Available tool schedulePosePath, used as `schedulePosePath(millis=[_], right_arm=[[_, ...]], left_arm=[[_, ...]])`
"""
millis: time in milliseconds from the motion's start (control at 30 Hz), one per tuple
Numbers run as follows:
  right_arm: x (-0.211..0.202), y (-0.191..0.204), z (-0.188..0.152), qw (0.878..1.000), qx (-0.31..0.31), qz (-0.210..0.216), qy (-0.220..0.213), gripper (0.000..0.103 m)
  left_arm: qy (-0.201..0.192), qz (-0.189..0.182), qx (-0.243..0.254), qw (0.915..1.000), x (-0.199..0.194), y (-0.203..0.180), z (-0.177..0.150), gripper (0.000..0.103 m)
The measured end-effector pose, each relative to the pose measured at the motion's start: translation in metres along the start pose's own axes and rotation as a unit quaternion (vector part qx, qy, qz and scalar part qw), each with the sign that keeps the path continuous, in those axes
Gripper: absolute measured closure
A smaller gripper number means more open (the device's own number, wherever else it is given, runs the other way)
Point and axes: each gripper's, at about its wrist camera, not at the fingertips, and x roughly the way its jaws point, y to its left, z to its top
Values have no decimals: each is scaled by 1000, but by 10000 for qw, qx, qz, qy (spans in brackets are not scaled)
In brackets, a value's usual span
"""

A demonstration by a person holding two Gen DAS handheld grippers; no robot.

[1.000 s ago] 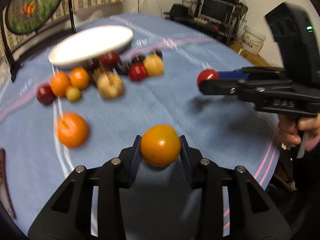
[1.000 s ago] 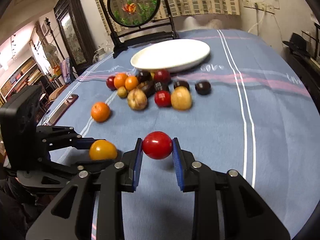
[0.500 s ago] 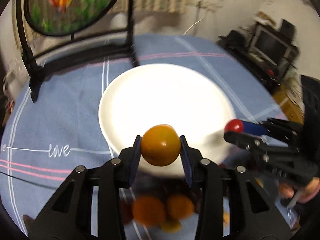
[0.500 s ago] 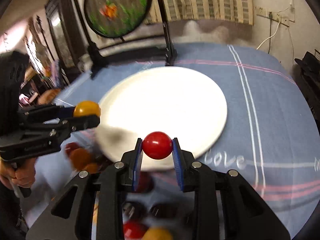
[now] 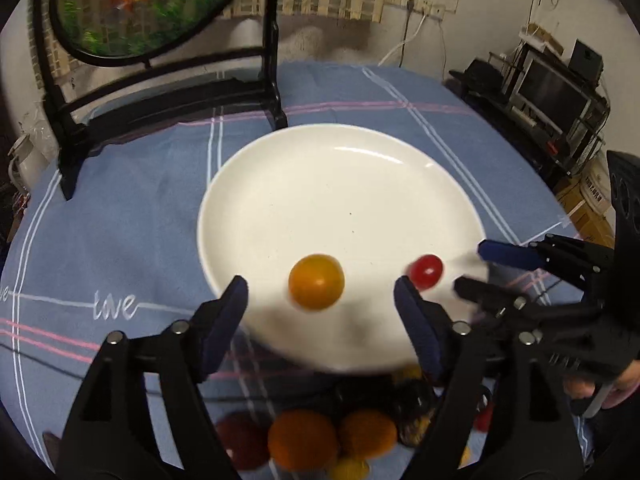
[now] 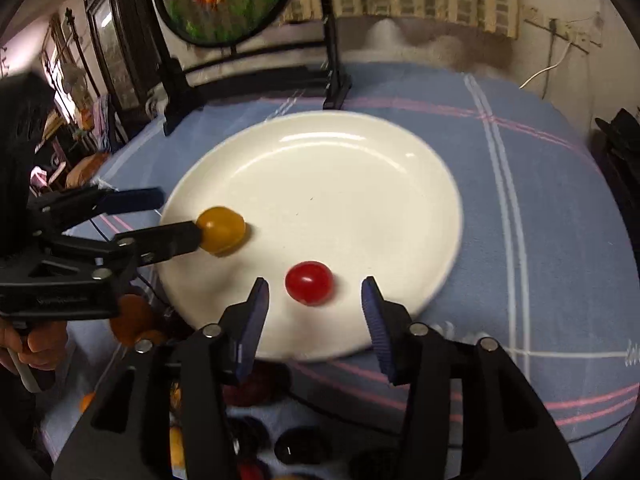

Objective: Organize fruits
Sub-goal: 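Carry both tomatoes to the white plate and open both tools, then grasp the tangerine with the left tool while the right grasps a dark plum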

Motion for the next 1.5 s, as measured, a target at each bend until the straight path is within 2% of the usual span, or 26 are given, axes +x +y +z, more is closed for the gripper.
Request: schedulePosePath(millis=[100, 167, 300, 433, 600, 700, 800, 1133, 1233, 1333, 1500], right_arm=[[-30, -18, -23, 9990, 328, -32, -301, 45], [-41, -31, -42, 9976, 584, -32, -376, 45], [-41, -40, -67, 9970, 730, -108, -216, 45], [-34, -35, -73, 9978, 640, -141, -3, 46], [-31, -33, -76, 9983, 545, -205, 78, 46], [-29, -29, -76, 9988, 427, -187, 163, 47], [-26, -24, -79, 9989, 295, -240, 280, 53], [-16, -25, -82, 9982, 271, -314, 434, 65], [-16, -24, -83, 9983, 247, -308, 428, 66], [-17, -23, -82, 9984, 244, -281, 419, 70], [-17, -21, -82, 9984, 175, -338, 418, 70]], left_arm=[[-318, 46, 11, 9995, -35, 3, -33, 10], [-301, 50, 37, 9995, -47, 4, -54, 7], [-235, -225, 136, 9994, -61, 2, -95, 7], [-156, -433, 302, 9985, -70, 1, -127, 7], [-85, -468, 448, 9979, -72, -1, -154, 7], [-70, -529, 535, 9971, -75, -4, -158, 7], [-120, -646, 648, 9957, -79, -9, -160, 7], [-82, -646, 953, 9933, -78, -22, -166, 9], [-57, -637, 1037, 9925, -77, -24, -168, 14], [26, -619, 1101, 9920, -74, -25, -170, 23], [324, -619, 1081, 9917, -65, -22, -172, 37]])
